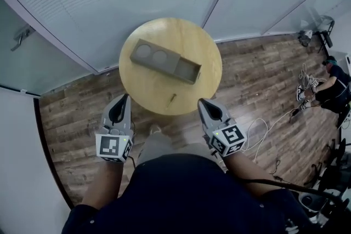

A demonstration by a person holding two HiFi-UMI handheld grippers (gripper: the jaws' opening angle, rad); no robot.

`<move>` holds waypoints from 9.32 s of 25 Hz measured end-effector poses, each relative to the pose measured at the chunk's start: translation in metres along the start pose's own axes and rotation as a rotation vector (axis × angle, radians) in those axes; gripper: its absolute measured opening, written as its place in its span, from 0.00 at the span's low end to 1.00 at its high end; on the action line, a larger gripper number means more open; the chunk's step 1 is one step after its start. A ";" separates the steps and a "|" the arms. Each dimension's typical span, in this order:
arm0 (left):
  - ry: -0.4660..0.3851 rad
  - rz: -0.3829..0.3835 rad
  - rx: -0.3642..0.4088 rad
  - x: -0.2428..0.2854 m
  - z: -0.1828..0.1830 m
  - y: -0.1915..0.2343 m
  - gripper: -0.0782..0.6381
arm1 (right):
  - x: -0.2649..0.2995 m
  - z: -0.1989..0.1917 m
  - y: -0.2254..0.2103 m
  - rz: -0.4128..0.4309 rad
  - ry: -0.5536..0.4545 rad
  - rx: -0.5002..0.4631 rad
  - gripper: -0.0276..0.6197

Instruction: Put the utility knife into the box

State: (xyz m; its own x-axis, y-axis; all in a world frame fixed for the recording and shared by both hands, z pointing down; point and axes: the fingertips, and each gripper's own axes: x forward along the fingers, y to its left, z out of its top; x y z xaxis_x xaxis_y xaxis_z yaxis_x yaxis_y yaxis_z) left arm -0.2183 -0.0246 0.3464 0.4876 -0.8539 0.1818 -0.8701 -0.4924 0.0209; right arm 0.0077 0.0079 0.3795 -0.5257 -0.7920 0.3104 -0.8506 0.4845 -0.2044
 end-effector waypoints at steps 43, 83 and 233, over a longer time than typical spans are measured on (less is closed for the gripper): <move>0.274 -0.047 -0.084 0.107 -0.197 0.001 0.11 | 0.174 -0.252 -0.021 0.199 0.499 -0.284 0.24; 0.153 -0.036 0.003 0.122 -0.101 -0.003 0.11 | 0.153 -0.124 -0.058 0.090 0.374 -0.319 0.22; 0.003 -0.204 0.144 0.216 0.038 -0.053 0.11 | 0.098 0.057 -0.158 -0.114 -0.060 -0.172 0.27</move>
State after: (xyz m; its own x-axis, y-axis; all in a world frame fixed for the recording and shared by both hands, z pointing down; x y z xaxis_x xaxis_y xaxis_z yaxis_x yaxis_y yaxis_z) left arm -0.0643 -0.1894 0.3476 0.6519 -0.7338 0.1911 -0.7343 -0.6738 -0.0825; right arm 0.0916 -0.1672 0.3892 -0.4288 -0.8634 0.2659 -0.8966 0.4428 -0.0080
